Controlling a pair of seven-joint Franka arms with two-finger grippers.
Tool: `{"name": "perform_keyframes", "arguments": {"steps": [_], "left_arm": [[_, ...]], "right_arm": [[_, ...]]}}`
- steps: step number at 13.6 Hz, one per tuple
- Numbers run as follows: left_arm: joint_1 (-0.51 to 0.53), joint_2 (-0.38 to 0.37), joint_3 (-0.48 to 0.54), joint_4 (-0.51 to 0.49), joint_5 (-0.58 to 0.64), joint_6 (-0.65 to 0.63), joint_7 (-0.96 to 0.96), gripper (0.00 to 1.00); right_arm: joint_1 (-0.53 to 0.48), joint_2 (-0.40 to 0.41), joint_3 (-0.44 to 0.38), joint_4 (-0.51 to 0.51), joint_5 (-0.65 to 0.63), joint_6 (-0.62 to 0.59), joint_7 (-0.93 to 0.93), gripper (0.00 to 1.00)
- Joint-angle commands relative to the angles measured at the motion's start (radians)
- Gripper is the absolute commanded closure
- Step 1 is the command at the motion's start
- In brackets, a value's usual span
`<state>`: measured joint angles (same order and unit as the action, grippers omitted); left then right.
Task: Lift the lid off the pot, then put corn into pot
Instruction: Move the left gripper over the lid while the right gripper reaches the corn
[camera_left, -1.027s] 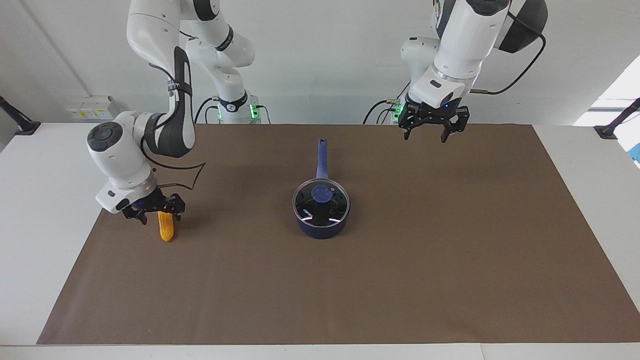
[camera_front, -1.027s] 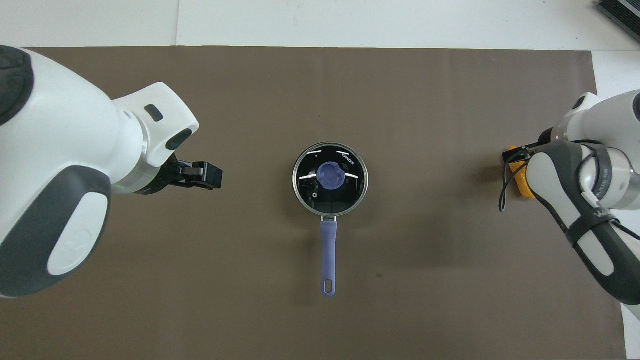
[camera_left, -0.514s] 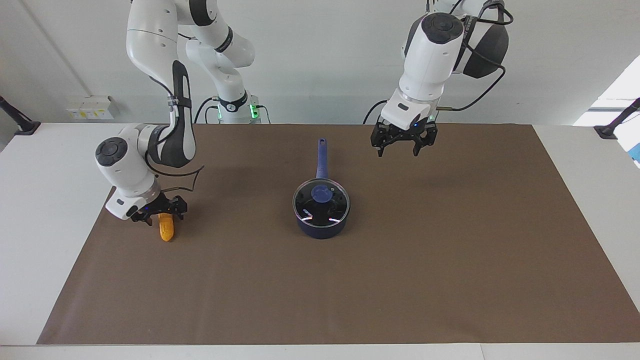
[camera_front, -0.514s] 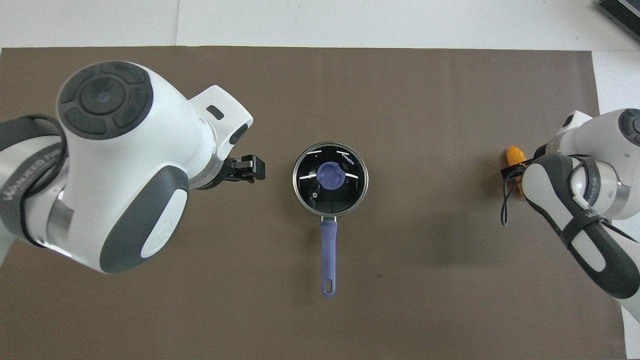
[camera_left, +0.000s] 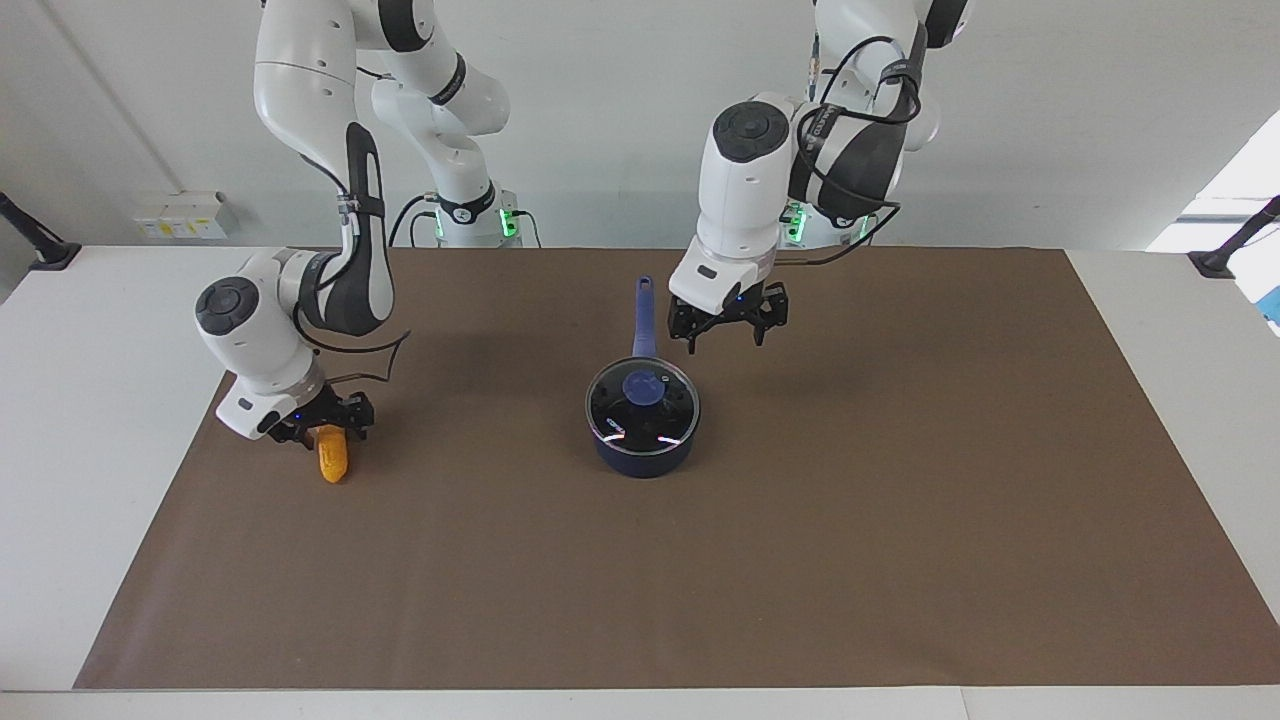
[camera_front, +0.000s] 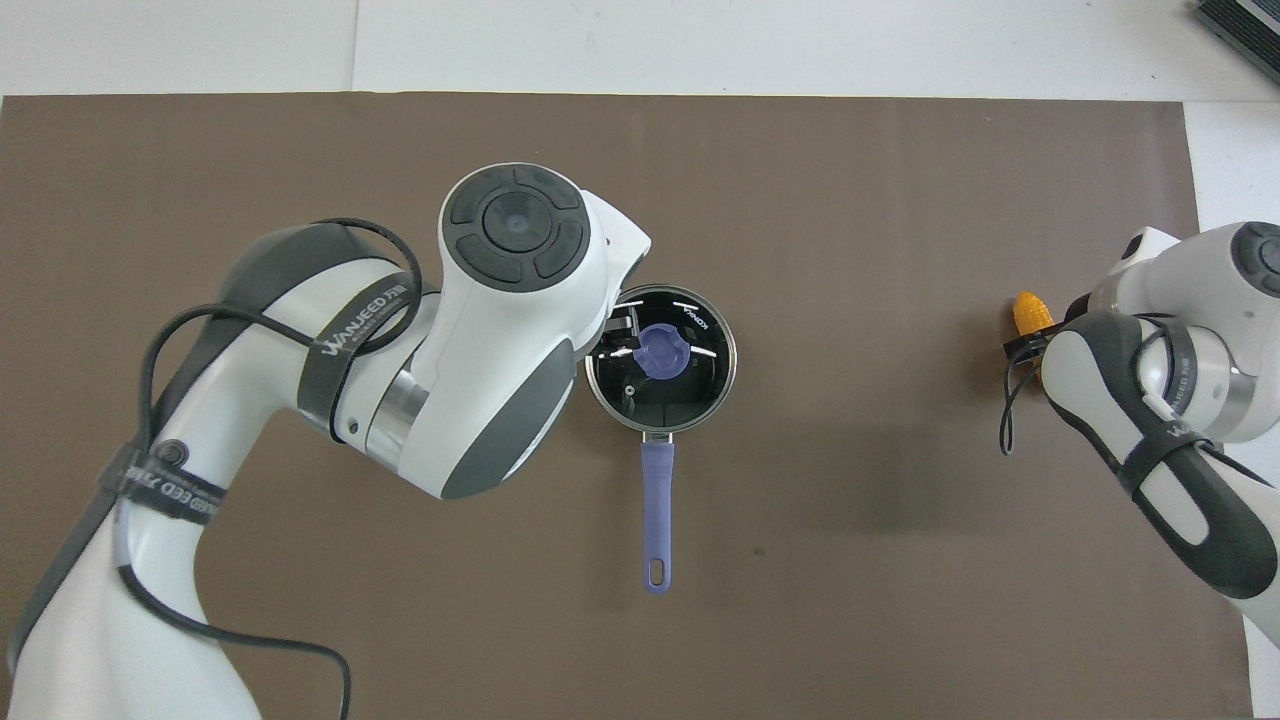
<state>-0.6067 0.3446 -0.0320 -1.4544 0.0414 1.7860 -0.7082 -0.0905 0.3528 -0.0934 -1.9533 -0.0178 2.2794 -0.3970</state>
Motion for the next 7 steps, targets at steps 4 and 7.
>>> {"name": "perform_keyframes", "arguments": {"steps": [4,7], "left_arm": [[-0.074,0.128,0.017,0.134,0.028,0.079,-0.144,0.0],[-0.085,0.151,0.015,0.132,0.028,0.105,-0.161,0.0]], "right_arm": [[-0.022,-0.018,0.001,-0.016,-0.013,0.014,-0.016,1.0],[-0.025,-0.009,0.001,0.008,-0.008,0.015,0.007,1.0]]}}
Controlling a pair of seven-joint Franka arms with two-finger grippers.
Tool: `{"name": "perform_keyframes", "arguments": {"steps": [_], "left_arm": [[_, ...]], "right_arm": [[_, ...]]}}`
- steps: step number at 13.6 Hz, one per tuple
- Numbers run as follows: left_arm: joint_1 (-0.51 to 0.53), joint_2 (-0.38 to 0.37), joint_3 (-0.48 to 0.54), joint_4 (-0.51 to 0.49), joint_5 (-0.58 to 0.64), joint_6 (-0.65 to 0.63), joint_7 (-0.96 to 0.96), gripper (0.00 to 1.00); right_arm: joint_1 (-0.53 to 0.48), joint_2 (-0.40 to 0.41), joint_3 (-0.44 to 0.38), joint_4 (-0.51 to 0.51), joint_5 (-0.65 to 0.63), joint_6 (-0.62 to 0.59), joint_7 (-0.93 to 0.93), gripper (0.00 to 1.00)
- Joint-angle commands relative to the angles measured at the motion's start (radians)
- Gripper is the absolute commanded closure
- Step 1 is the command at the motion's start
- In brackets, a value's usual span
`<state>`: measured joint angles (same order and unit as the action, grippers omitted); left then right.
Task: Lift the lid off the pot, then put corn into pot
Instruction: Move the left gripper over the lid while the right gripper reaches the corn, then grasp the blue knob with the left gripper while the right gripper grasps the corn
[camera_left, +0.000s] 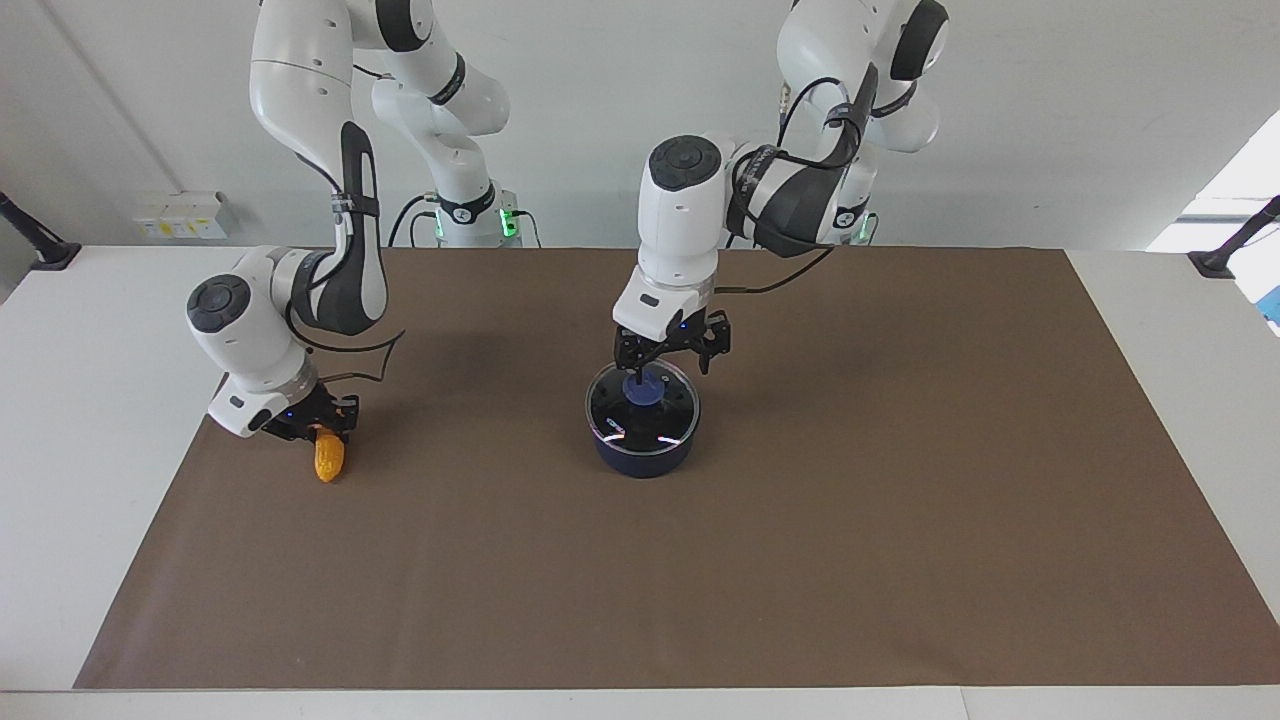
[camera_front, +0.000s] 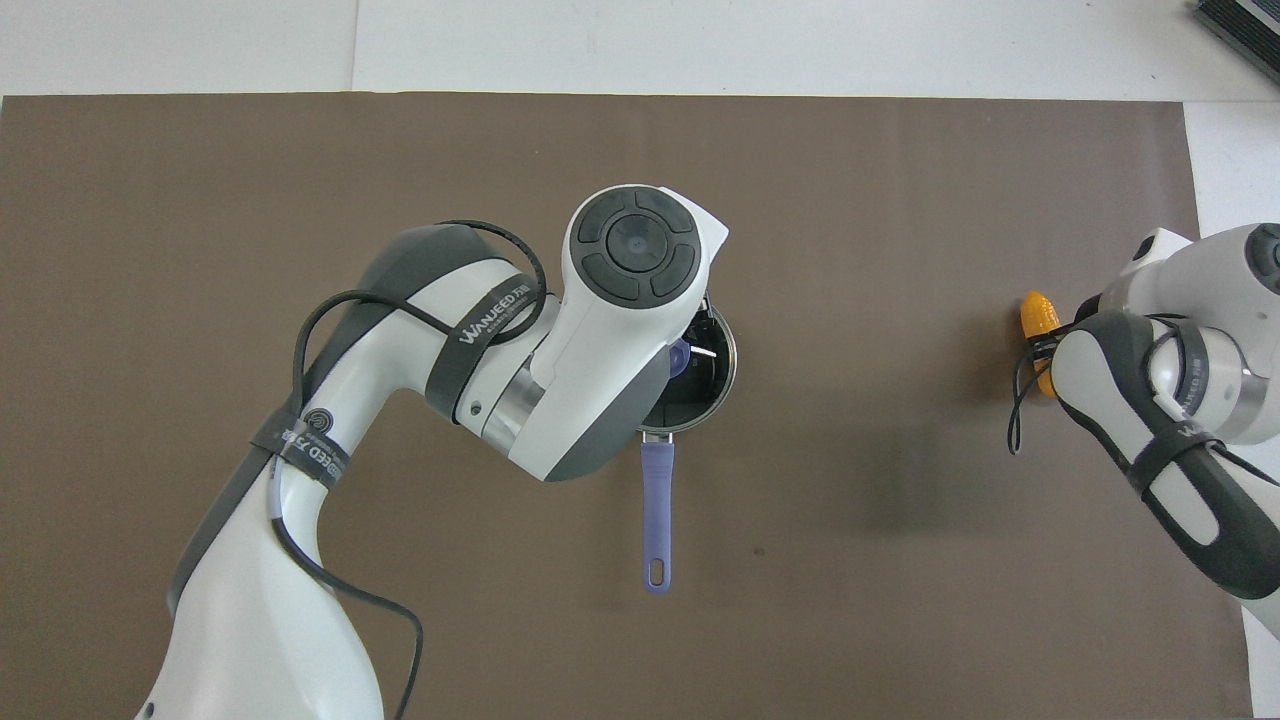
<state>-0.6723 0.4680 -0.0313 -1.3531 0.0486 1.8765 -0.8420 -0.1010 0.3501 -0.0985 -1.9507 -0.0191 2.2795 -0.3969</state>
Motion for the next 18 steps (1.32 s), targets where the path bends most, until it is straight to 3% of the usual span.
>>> {"name": "perform_keyframes", "arguments": {"steps": [1,4,7,11,18], "left_arm": [[-0.019,0.029,0.014,0.031,0.02,0.023,-0.034,0.0],[-0.033,0.059,0.017,0.034,0.023,0.032,-0.066,0.0],[-0.059,0.121,0.025,0.101,0.056,0.02,-0.106,0.0],[-0.056,0.12,0.021,0.095,0.04,0.021,-0.132,0.0],[-0.044,0.109,0.019,0.055,0.001,0.029,-0.123,0.0]], "right_arm": [[-0.017,-0.003,0.006,0.019,-0.004,0.014,0.056,1.0],[-0.013,-0.006,0.008,0.042,0.002,0.018,0.182,1.0],[-0.005,-0.02,0.008,0.073,0.007,0.018,0.262,1.0],[0.006,-0.034,0.017,0.137,0.008,0.006,0.291,1.0],[0.006,-0.066,0.02,0.138,0.008,-0.025,0.297,1.0]]}}
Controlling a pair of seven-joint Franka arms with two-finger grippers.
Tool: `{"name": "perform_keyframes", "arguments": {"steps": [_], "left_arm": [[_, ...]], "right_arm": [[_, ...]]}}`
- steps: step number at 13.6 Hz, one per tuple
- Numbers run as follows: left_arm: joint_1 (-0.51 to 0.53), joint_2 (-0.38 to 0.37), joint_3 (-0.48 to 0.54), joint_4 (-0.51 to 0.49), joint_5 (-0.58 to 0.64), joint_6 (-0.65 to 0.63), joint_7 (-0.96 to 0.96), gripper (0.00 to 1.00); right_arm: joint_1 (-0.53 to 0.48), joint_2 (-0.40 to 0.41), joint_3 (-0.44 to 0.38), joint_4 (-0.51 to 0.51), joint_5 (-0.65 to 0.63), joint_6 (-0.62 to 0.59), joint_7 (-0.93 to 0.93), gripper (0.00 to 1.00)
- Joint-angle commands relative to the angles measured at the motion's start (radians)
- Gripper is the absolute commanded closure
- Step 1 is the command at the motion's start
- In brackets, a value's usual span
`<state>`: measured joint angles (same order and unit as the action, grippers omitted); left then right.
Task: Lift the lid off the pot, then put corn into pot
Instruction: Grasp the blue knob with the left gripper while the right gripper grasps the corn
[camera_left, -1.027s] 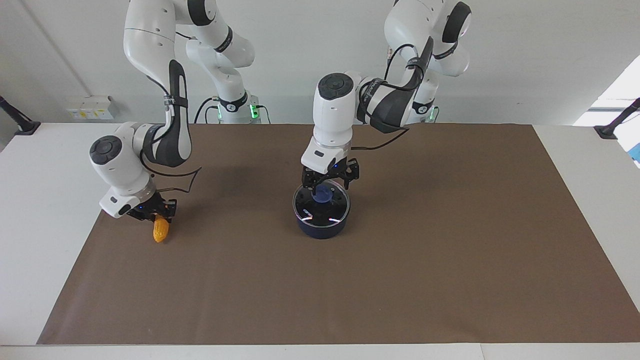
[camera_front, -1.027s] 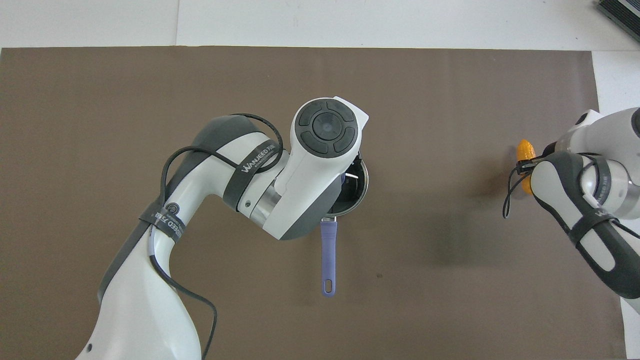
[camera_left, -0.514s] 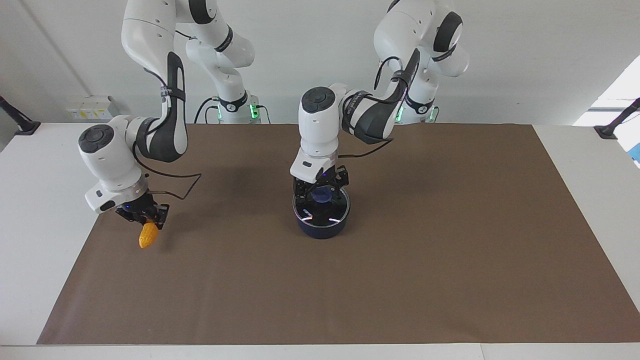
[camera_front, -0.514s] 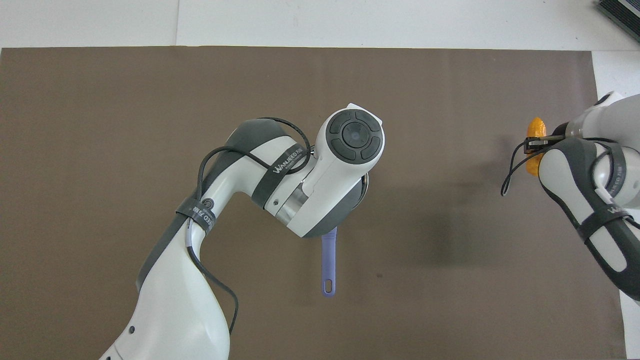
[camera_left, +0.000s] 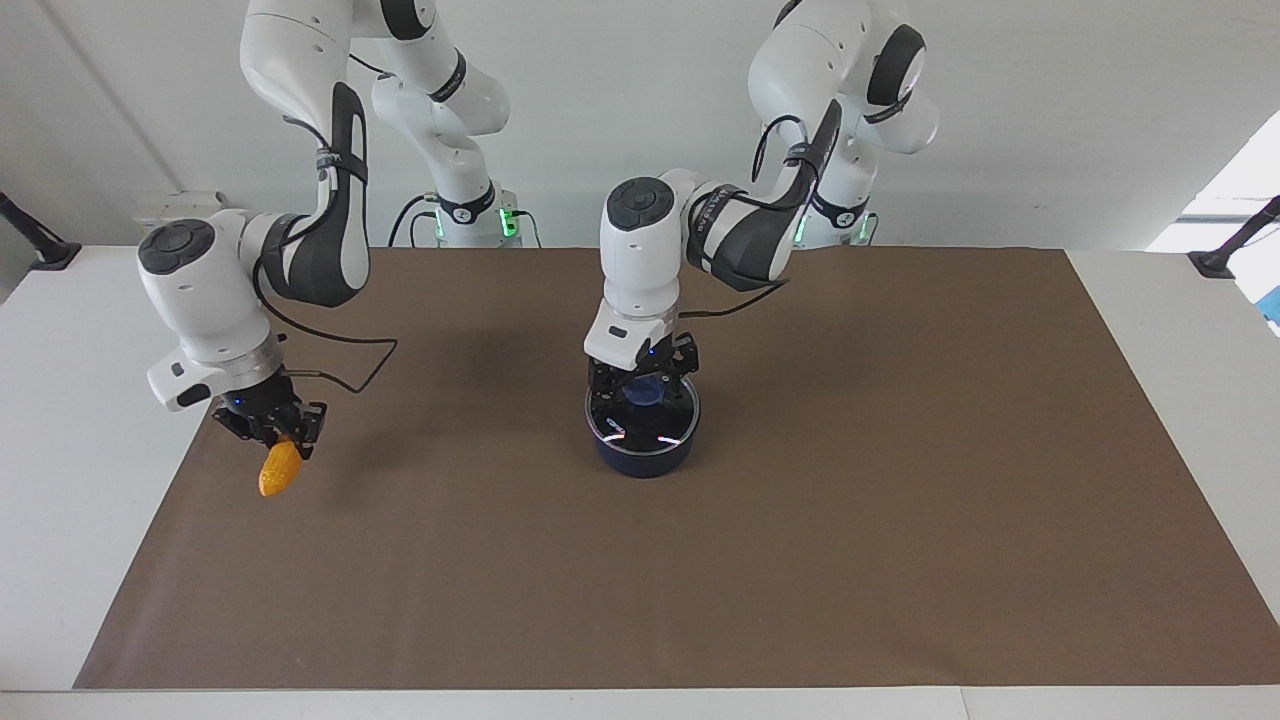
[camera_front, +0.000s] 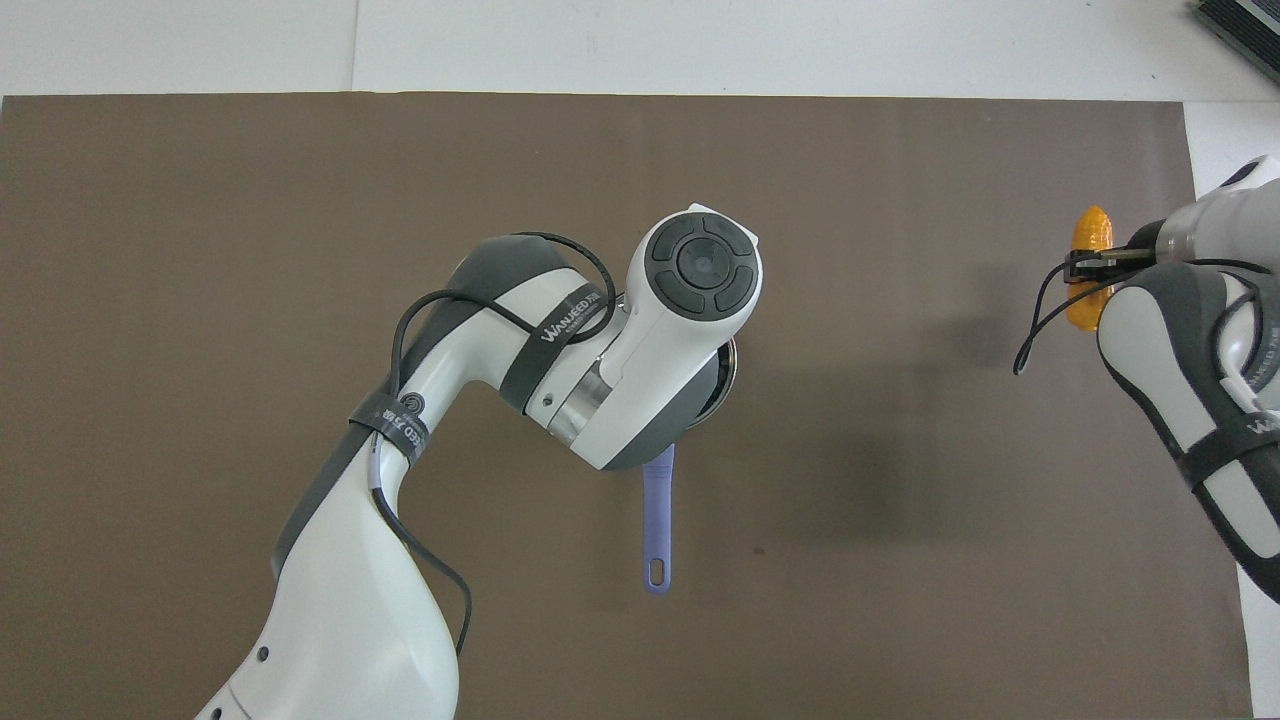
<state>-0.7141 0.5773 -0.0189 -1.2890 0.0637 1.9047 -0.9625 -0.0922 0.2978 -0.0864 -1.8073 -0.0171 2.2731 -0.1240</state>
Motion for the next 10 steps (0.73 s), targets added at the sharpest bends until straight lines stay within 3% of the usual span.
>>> {"name": "perform_keyframes", "arguments": {"steps": [1,10], "left_arm": [[-0.002,-0.001,0.005,-0.013,-0.016,0.004,-0.001,0.0],[-0.007,-0.037,0.005,-0.102,-0.03,0.063,0.074,0.1]], "right_arm": [[-0.003,-0.014,0.008,-0.006,0.005,-0.018,0.024,1.0],[-0.001,-0.016,0.008,-0.006,0.005,-0.018,0.023,1.0]]}}
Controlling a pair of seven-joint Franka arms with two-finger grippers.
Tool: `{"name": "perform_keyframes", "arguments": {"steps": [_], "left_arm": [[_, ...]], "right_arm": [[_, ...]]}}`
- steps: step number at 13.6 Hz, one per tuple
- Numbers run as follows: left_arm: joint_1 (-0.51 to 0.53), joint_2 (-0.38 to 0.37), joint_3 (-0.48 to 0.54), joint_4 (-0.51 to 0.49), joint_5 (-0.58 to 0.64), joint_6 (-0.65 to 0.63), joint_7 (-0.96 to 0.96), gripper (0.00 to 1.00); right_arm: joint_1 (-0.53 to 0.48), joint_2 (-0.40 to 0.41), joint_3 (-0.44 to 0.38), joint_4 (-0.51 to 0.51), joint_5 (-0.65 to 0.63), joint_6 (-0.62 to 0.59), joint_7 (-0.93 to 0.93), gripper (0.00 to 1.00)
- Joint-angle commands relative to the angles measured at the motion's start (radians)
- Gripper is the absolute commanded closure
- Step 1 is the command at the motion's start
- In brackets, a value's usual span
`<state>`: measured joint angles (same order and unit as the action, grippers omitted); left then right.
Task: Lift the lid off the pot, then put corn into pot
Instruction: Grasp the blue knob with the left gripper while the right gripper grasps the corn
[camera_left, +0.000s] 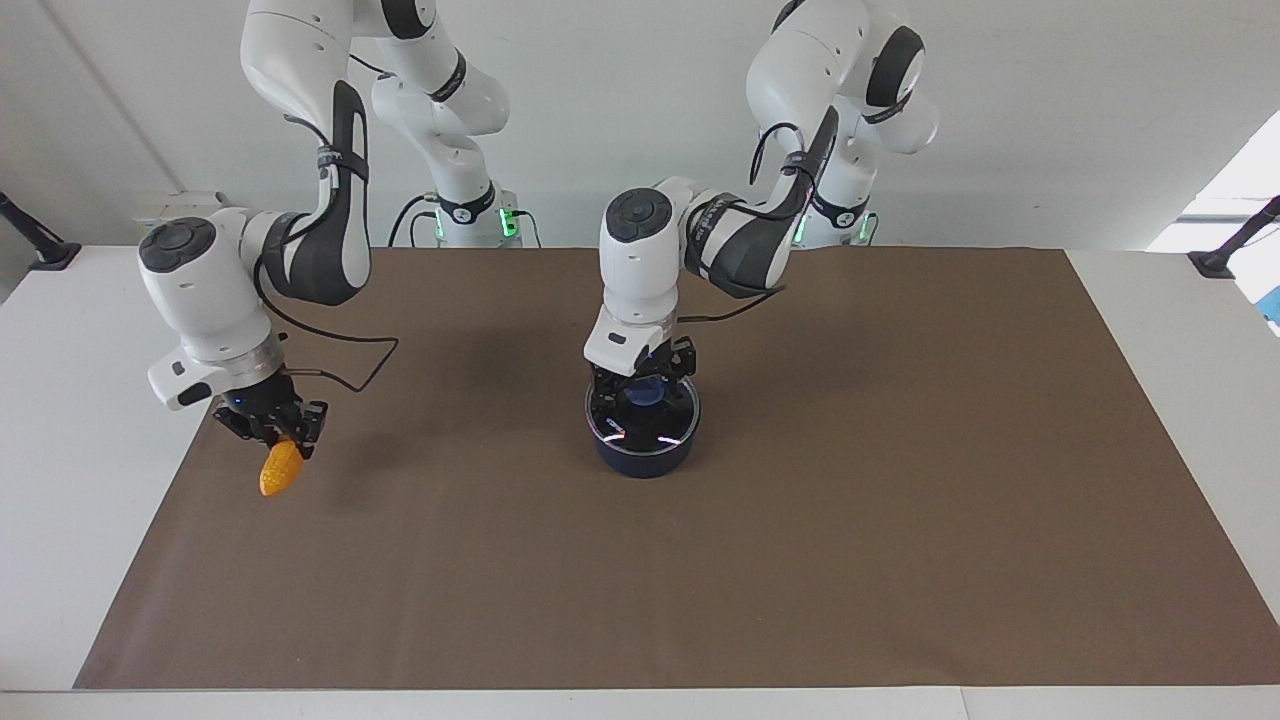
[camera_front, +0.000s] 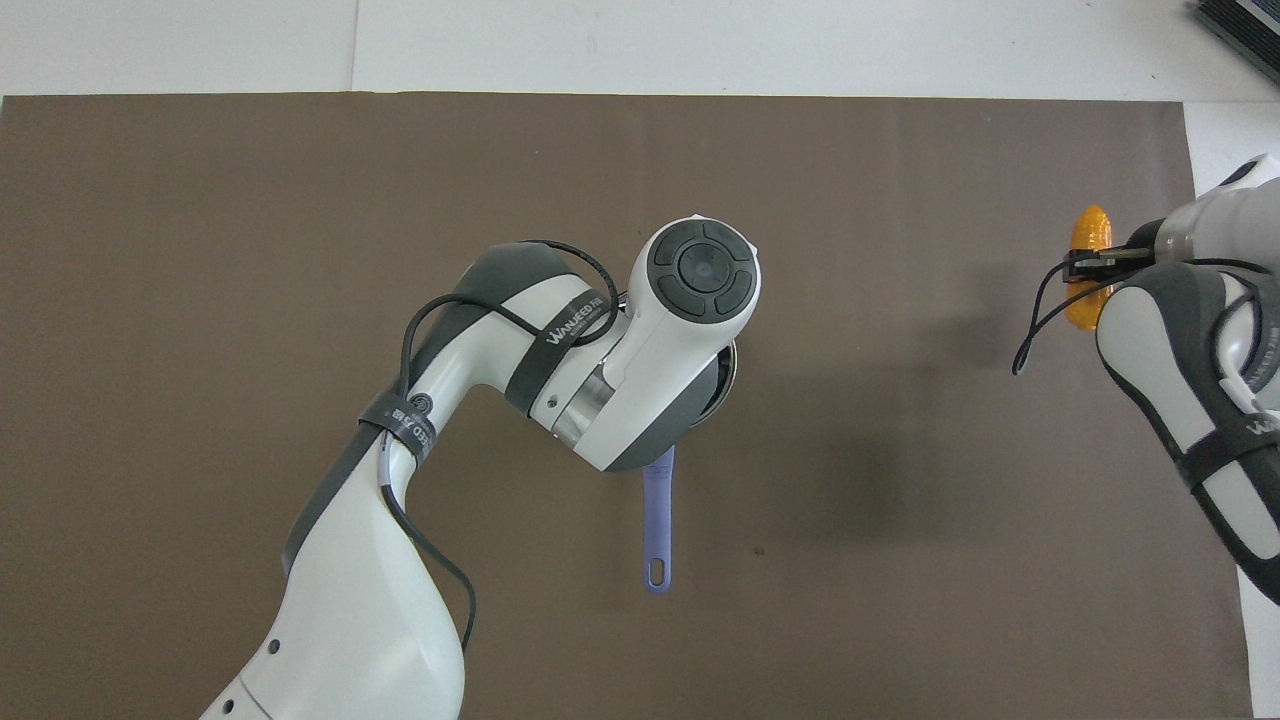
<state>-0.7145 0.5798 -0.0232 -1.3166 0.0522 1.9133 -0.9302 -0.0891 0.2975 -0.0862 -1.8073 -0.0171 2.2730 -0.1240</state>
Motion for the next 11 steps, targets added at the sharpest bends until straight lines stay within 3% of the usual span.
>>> {"name": "perform_keyframes", "arguments": {"steps": [1,11], "left_arm": [[-0.006,-0.05,0.009,-0.094,-0.018,0.082,0.048,0.1],[-0.005,-0.078,0.009,-0.124,-0.02,0.079,0.131,0.13]], "right_arm": [[-0.004,-0.015,0.008,-0.006,0.005,-0.018,0.023,1.0],[-0.004,-0.015,0.008,-0.006,0.005,-0.02,0.023,1.0]]}}
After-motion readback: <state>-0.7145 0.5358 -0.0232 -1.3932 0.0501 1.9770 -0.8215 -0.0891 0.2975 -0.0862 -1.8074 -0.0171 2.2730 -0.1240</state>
